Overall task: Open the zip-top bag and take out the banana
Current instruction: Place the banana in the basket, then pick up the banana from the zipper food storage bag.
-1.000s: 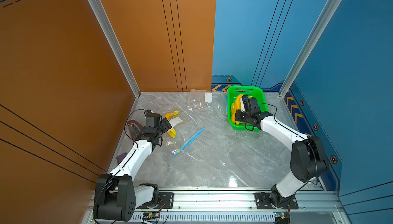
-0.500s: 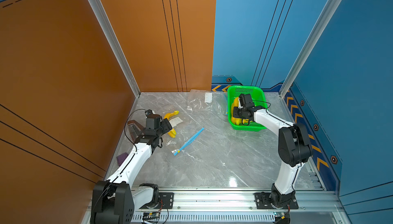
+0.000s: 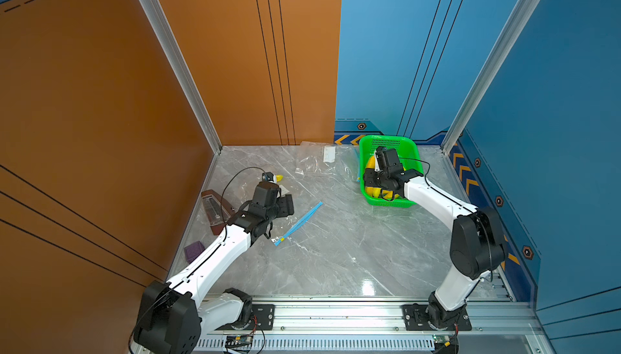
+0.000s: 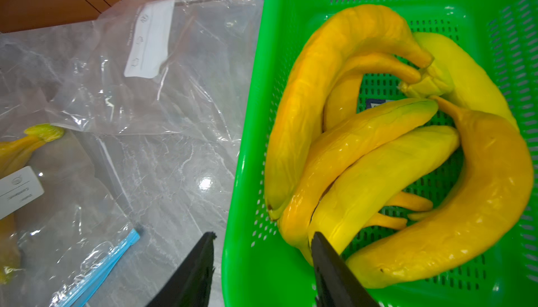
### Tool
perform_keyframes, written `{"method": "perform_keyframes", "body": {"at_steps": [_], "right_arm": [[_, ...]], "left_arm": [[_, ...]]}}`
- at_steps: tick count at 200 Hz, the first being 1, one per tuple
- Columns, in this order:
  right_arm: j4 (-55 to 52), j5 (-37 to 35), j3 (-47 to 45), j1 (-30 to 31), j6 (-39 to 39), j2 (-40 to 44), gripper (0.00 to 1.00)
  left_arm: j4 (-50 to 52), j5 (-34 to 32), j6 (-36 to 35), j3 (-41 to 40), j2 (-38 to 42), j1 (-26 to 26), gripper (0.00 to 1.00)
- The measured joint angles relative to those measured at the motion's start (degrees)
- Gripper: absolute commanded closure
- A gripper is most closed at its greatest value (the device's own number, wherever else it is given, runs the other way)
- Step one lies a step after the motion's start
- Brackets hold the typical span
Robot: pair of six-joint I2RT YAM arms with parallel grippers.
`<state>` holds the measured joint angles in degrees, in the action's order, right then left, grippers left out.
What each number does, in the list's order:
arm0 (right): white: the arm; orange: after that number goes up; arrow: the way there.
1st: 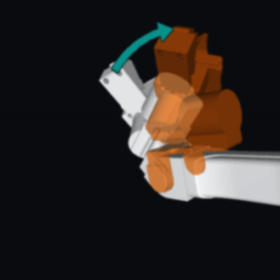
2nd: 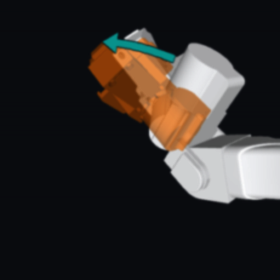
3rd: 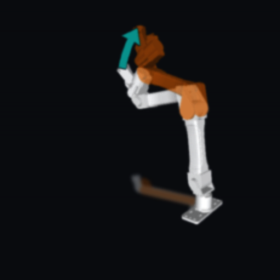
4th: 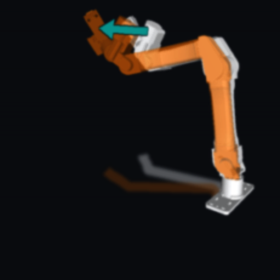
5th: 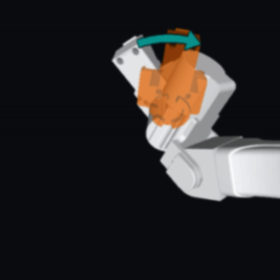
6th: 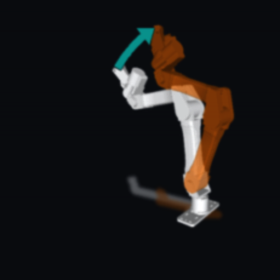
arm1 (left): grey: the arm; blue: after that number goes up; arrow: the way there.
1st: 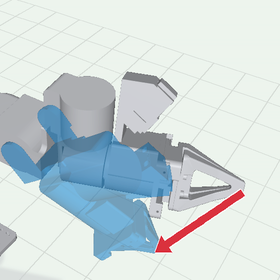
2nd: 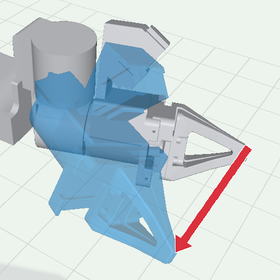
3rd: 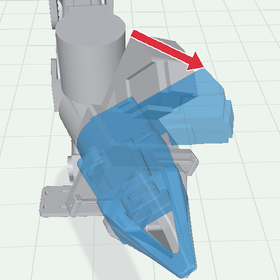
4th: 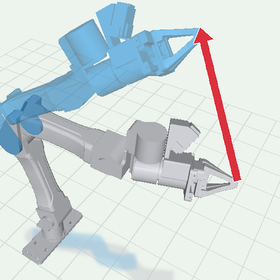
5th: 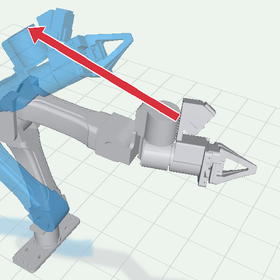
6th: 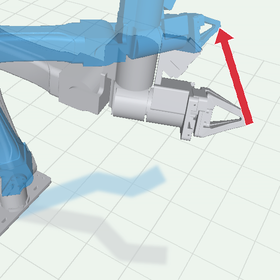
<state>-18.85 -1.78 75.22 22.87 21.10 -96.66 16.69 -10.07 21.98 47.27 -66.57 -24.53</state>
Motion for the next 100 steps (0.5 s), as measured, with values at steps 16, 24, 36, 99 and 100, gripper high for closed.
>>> {"method": "perform_keyframes", "body": {"at_steps": [16, 24, 36, 99, 100], "right_arm": [[0.02, -1.55, -2.89, 2.75, 0.31, 5.51, 0.4], [0.11, -2.19, -4.52, 4.17, 0.59, 7.96, 0.4], [0.59, -3.17, -7.61, 5.99, 1.38, 11.37, 0.39], [4.13, -5.42, -25.09, 9.88, 6.23, 24.0, 0.37], [4.26, -5.51, -25.31, 9.86, 6.29, 24.33, 0.37]], "left_arm": [[2.6, -2.34, -1.46, 1.38, -0.79, -5.07, 0.07], [4.0, -3.48, -2.14, 2.08, -1.84, -7.23, 0.07], [6.12, -5.46, -3.26, 3.34, -4.94, -10.03, 0.06], [13.16, -17.9, -9.2, 9.4, -24.39, -16.41, 0.03], [13.2, -18.12, -9.35, 9.46, -24.63, -16.41, 0.03]]}}
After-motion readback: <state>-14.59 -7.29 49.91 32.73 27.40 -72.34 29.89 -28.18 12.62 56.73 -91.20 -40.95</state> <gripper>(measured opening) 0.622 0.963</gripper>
